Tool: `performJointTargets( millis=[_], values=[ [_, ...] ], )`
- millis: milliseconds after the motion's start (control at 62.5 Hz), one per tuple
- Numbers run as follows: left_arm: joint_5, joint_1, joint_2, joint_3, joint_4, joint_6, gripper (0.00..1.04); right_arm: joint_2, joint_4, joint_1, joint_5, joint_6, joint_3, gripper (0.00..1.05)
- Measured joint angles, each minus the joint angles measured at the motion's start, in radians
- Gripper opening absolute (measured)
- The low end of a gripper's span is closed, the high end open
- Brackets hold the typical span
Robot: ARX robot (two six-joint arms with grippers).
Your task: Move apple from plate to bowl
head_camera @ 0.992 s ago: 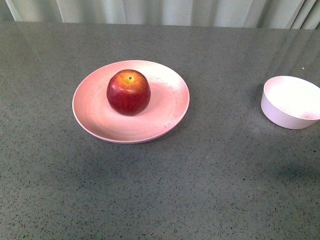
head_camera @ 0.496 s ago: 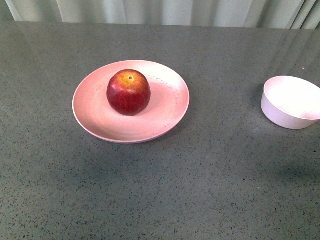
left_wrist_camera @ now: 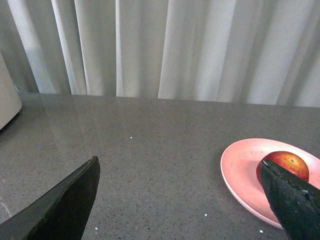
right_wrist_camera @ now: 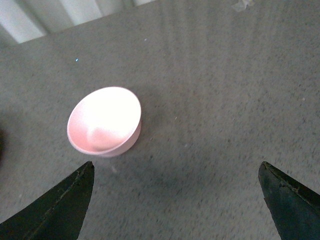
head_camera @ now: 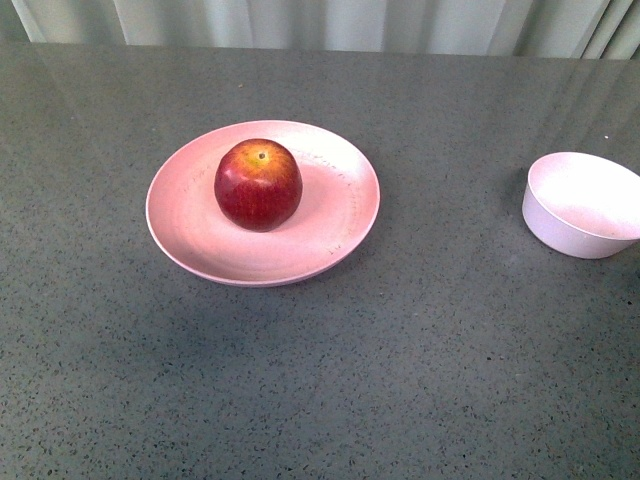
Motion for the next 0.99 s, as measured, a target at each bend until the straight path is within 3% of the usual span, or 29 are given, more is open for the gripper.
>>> performJointTargets(
  millis=[128,336,928,992],
  values=[
    [0.000,0.000,0.000,0.000,0.000,0.000,0.96,0.299,0.139,-0.017,-0.031,-0.024,0.097,0.96],
    [0.000,0.000,0.000,0.000,0.000,0.000,0.96,0.630,0.172,0.018,-0.082,-0.057,0.241,0.96],
    [0.000,0.000,0.000,0.000,0.000,0.000,0.96,0.910,0.150,0.190,-0.046,-0.078,0.448,0.96],
    [0.000,0.000,0.000,0.000,0.000,0.000,0.96,0.924,0.145,0.198,-0.040,-0.070,0.458,0.89]
  ],
)
